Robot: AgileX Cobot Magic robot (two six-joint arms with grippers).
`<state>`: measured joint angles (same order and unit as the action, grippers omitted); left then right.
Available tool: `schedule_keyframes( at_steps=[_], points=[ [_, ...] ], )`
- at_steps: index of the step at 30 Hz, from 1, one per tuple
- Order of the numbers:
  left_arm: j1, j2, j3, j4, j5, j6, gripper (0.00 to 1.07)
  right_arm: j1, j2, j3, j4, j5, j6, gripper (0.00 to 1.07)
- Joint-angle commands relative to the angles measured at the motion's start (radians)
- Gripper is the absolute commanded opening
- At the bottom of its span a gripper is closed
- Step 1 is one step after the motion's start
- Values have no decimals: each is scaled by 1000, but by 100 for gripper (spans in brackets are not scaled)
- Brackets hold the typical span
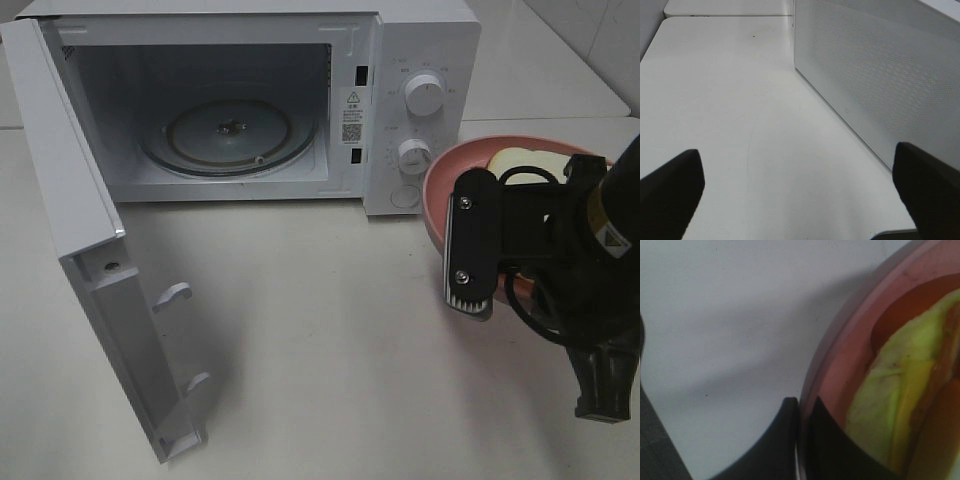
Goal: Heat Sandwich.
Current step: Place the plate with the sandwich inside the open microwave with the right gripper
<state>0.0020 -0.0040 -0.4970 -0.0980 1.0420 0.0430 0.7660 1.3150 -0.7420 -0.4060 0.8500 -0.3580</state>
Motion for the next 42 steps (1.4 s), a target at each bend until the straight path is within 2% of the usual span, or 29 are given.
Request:
schedule_keyframes(
  at_steps=[1,6,11,17,27,32,36,42],
  points=[
    [-5,-25,4,-2,-7,-3,97,3,-12,4,-21,-37,-83,0],
    [-5,-25,4,-2,-7,-3,97,3,-12,4,-13,-59,-212,0],
    [-5,-25,4,-2,-7,-3,97,3,-12,4,82,-62,-446,0],
    [-5,-25,4,-2,-7,-3,97,3,-12,4,126,-65,-653,1],
    [-5,-25,4,-2,-7,-3,97,3,-12,4,135,-125,-703,1],
    [-5,-25,4,-2,-7,-3,97,2,-10,4,141,-188,-800,1],
    [-5,-25,4,-2,-7,-3,97,0,16,4,206,-211,-918,0],
    [-5,-25,4,-2,-7,-3,97,0,70,4,211,-257,-958,0]
  ],
)
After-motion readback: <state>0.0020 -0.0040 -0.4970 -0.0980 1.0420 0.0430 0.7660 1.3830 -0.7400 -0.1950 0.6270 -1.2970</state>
